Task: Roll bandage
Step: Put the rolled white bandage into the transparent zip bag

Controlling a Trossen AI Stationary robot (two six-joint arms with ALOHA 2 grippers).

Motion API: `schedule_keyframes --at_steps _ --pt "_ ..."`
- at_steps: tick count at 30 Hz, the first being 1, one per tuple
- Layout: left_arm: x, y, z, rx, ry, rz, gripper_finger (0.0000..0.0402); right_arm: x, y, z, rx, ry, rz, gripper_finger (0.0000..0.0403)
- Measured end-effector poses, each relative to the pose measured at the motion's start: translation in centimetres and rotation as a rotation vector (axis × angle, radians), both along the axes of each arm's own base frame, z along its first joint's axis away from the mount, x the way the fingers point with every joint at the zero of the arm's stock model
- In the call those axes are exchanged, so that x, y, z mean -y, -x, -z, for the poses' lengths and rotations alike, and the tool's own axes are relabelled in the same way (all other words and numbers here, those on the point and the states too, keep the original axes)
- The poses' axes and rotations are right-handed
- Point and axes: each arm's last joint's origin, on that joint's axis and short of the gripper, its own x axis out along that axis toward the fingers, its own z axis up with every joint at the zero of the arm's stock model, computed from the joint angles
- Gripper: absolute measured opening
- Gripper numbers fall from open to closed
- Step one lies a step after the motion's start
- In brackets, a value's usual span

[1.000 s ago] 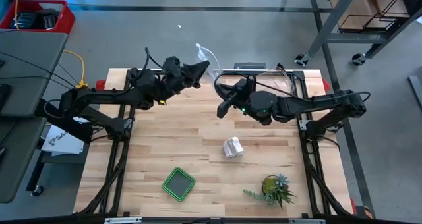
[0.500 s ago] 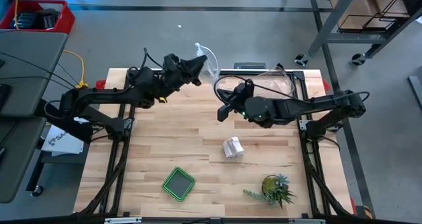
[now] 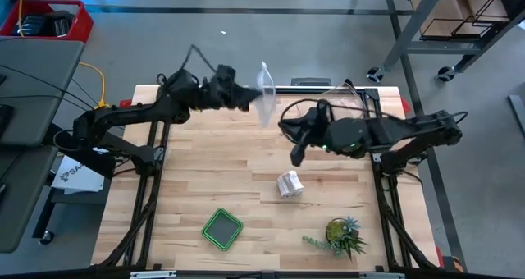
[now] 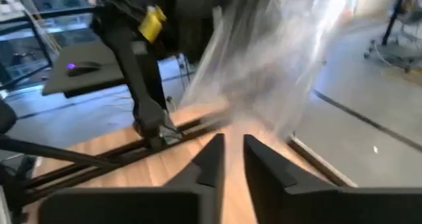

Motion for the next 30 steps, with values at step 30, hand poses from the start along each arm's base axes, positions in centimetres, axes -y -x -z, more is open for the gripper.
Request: schedule_keyframes --at_steps 30 --pt "4.2 -1.0 2.8 -0.529 -0.372 0.146 0.0 5.1 -2.4 0.7 -0.183 -0.576 0.043 0.018"
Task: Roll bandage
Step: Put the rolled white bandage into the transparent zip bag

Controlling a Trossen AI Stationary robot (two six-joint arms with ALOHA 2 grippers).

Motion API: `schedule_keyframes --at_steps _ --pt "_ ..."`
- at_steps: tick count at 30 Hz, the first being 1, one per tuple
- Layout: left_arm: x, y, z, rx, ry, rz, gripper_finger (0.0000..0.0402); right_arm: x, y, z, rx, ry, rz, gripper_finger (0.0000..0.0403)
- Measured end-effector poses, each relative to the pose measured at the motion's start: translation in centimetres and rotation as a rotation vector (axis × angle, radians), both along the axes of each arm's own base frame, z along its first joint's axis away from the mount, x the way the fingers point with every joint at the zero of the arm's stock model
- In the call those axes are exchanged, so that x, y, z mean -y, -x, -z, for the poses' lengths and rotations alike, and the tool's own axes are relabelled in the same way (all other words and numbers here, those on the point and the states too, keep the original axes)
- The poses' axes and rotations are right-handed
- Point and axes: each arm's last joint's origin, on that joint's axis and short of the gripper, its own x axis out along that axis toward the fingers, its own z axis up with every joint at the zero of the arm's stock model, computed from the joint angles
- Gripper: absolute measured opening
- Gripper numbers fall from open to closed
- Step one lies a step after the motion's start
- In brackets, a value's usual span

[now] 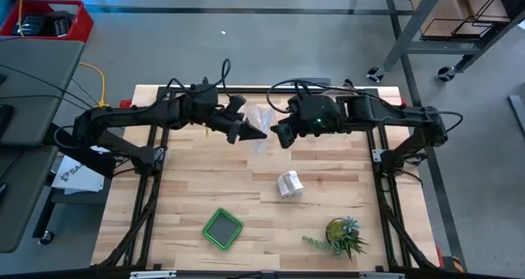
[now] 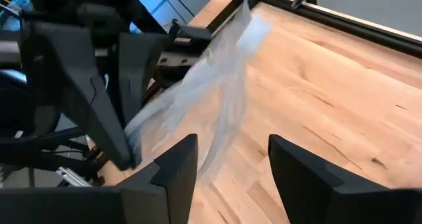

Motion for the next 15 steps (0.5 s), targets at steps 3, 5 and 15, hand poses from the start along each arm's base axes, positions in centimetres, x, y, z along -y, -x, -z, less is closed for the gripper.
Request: schedule_keyframes --at_steps 3,5,15 --pt "0.3 0.0 0.2 -0.017 0.005 0.014 0.0 0.4 0.1 0.1 -0.02 0.008 0.008 0.0149" --pt "0.5 0.0 0.2 -0.022 0.01 0.021 0.0 0.6 0.1 0.6 -0.068 0.013 0.015 0.0101" --pt "-0.6 0.5 1.1 -0.137 0.012 -0.123 0.0 0.4 0.4 2.0 -0.199 -0.008 0.028 0.0003"
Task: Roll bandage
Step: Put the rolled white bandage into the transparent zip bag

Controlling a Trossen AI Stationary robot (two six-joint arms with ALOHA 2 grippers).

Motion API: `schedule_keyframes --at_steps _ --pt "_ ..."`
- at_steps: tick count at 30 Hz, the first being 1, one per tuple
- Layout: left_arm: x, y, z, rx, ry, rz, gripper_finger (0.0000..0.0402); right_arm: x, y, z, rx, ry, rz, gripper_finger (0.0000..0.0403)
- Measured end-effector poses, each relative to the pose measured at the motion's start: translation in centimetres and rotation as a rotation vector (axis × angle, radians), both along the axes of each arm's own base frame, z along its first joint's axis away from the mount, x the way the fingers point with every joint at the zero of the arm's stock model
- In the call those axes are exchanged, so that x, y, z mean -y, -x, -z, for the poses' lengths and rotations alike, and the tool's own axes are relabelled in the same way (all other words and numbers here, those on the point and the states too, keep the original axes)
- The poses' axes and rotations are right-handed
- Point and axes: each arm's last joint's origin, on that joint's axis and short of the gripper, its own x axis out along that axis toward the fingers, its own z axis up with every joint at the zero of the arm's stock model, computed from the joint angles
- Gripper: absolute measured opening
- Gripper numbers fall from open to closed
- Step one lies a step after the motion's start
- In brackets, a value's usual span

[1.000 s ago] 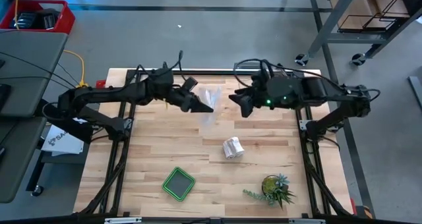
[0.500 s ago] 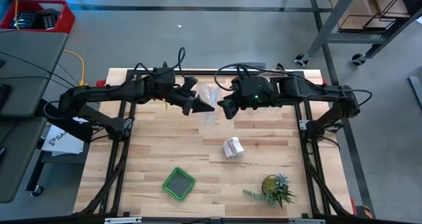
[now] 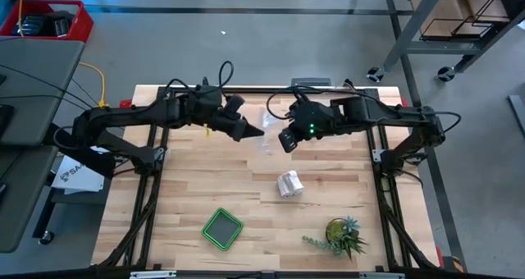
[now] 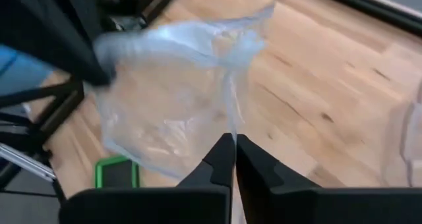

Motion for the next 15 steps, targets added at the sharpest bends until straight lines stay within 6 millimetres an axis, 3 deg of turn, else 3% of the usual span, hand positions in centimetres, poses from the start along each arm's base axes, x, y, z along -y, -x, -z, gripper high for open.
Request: schedule_keyframes --at_steps 7,15 --pt "-1.3 0.4 0.8 -0.092 -0.008 -0.156 0.0 -0.5 0.5 0.4 -0.067 -0.022 -0.006 0.0001" --pt "-1.4 1.3 2.3 -0.269 0.006 -0.173 0.0 -0.4 0.3 0.3 -0.04 -0.031 -0.005 0.0"
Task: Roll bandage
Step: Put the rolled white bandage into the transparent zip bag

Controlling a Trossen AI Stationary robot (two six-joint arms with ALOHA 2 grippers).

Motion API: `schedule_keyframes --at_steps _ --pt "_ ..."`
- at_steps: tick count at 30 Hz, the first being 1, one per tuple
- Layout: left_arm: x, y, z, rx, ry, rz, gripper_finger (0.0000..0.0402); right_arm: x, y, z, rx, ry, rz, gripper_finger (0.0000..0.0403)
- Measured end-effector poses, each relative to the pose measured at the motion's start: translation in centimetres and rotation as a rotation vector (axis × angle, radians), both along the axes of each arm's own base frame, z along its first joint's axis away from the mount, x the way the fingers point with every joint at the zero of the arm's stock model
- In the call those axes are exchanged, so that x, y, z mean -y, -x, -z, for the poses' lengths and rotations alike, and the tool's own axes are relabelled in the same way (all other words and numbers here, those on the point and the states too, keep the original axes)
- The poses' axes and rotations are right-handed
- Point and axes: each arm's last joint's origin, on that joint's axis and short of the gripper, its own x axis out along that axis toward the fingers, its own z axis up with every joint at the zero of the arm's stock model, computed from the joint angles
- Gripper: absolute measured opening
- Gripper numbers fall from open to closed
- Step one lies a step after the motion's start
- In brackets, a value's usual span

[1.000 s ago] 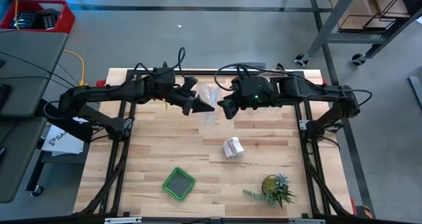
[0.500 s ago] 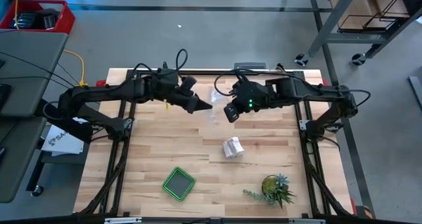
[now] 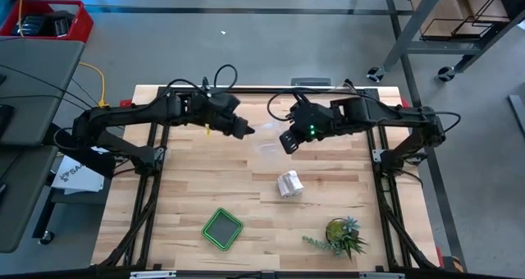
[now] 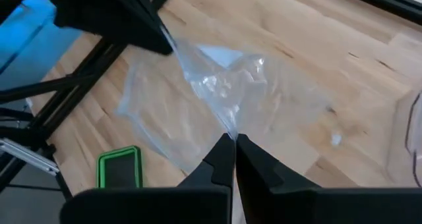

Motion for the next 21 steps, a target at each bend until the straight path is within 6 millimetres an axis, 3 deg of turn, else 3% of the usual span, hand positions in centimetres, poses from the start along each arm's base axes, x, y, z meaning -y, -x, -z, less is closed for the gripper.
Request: schedule_keyframes --at_steps 8,16,21 --pt "1.1 0.0 0.2 -0.024 0.054 0.097 0.0 1.1 -0.2 -0.2 0.027 0.014 0.038 0.0" --pt "-0.2 0.1 0.1 -0.015 -0.006 -0.008 0.0 0.1 -0.4 -0.2 0.035 -0.021 -0.019 0.0" --pt "1.1 0.3 0.7 -0.085 0.019 0.06 0.0 1.0 -0.4 -0.2 0.04 0.011 0.031 0.0"
